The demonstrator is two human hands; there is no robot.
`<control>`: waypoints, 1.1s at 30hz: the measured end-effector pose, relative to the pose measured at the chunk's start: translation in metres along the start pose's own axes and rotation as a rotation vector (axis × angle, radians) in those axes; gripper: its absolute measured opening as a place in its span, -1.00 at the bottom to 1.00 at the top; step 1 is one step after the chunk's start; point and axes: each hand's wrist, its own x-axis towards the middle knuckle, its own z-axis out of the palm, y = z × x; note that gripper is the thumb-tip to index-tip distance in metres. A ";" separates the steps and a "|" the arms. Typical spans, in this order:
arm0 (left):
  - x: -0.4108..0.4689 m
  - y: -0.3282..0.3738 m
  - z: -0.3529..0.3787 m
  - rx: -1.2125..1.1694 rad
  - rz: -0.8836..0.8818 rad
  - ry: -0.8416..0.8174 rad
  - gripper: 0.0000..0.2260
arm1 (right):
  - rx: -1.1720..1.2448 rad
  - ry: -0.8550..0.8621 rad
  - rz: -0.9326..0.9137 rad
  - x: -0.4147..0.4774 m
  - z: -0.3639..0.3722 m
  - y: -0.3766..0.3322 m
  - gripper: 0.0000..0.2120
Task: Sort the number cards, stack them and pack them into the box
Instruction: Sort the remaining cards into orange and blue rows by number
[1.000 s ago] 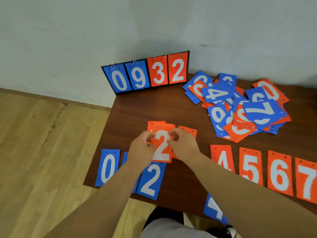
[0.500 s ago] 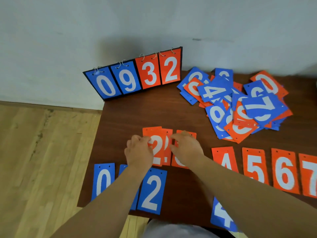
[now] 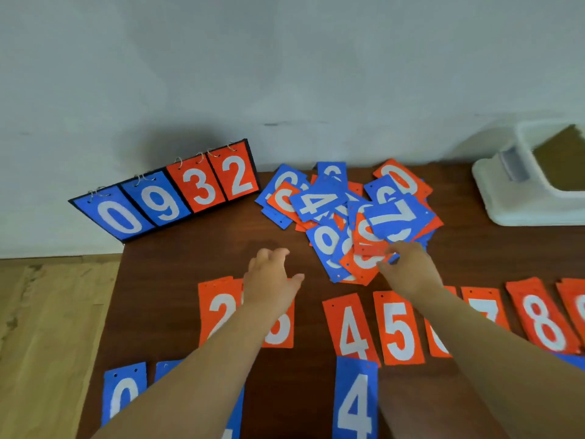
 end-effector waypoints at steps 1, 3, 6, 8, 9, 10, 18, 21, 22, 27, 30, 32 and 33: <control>0.007 0.008 0.005 0.009 0.021 -0.005 -0.44 | 0.008 -0.004 0.024 0.006 -0.002 0.006 -0.69; 0.024 0.021 0.013 0.047 0.077 -0.010 -0.40 | 0.002 -0.011 0.044 0.021 -0.006 0.014 -0.62; 0.048 0.037 0.027 0.164 0.177 -0.022 -0.33 | -0.085 -0.015 0.067 0.051 -0.015 0.018 -0.47; 0.063 0.044 0.036 0.233 0.213 -0.023 -0.30 | -0.157 -0.015 0.076 0.074 -0.020 0.017 -0.42; 0.070 0.046 0.039 0.250 0.216 -0.013 -0.30 | -0.192 -0.021 0.076 0.084 -0.021 0.016 -0.40; 0.078 0.047 0.040 0.253 0.205 0.003 -0.31 | -0.216 -0.023 0.078 0.094 -0.021 0.015 -0.38; 0.174 0.054 0.020 0.277 0.163 0.067 -0.37 | -0.134 0.058 0.247 0.129 -0.002 0.016 -0.24; 0.184 0.052 0.021 0.326 0.180 0.014 -0.41 | -0.102 0.068 0.310 0.135 -0.002 0.019 -0.18; 0.183 0.051 0.022 0.327 0.189 0.029 -0.43 | -0.098 0.060 0.329 0.136 -0.004 0.019 -0.15; 0.171 0.050 0.025 0.260 0.199 0.142 -0.55 | -0.108 0.033 0.350 0.136 -0.015 0.023 -0.04; 0.167 0.052 0.023 0.237 0.209 0.168 -0.57 | -0.074 0.091 0.345 0.130 -0.020 0.035 -0.10; 0.163 0.053 0.021 0.182 0.202 0.132 -0.62 | -0.024 0.180 0.331 0.124 -0.021 0.046 -0.25; 0.162 0.053 0.021 0.152 0.188 0.106 -0.66 | 0.013 0.228 0.323 0.120 -0.021 0.051 -0.34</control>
